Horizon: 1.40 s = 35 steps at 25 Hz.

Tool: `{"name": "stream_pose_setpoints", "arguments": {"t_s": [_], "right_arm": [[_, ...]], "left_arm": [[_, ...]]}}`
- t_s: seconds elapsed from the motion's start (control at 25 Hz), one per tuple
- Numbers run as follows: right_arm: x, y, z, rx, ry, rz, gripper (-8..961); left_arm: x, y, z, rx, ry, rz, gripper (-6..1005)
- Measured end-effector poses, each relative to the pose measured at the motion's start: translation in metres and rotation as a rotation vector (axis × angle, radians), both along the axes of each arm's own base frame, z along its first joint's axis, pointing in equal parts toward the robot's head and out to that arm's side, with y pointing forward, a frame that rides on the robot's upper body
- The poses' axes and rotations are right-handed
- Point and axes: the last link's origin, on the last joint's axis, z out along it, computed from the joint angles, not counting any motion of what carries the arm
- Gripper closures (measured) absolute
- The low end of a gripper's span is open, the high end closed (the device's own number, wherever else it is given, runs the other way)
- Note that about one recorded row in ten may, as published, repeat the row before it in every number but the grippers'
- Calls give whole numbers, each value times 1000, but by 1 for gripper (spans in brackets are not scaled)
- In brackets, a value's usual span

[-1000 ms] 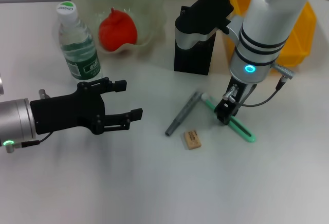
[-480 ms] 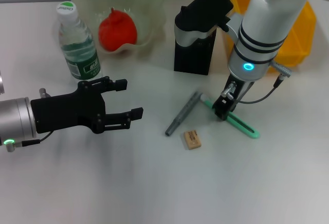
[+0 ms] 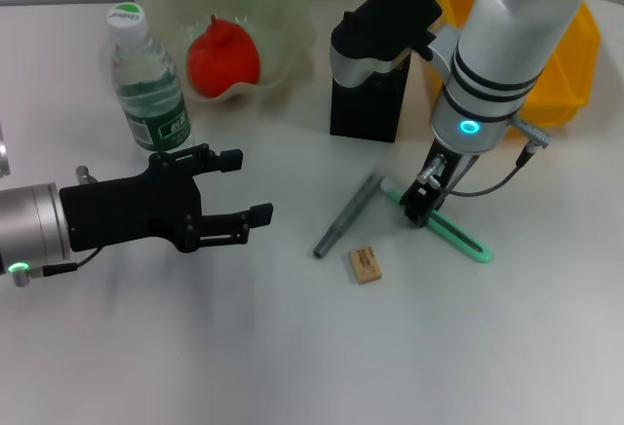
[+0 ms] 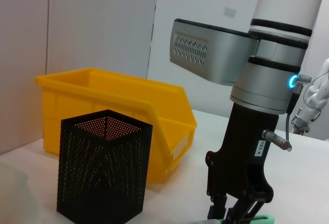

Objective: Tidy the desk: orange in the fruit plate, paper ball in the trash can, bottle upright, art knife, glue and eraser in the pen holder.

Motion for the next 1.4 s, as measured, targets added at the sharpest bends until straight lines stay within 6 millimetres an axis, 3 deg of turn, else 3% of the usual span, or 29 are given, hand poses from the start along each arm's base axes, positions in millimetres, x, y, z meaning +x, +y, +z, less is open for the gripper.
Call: {"name": "stream_pose_setpoints", "arguments": {"t_s": [0.48,0.88,1.16,1.4], "right_arm": [[2,-1,0,-9,-5,-1,773],[-9,0,6,-12,28,30,777],[-20,7,32,36,137,65,763],[-17,9,54,49,344,101,751]], "left_arm": [[1,1,0,-1,0,-3,157],[1,1,0,0,-1,-3,157],[1,2,1,3,-2,-2,158],[1,1,1,3,-4,-3,158]]}}
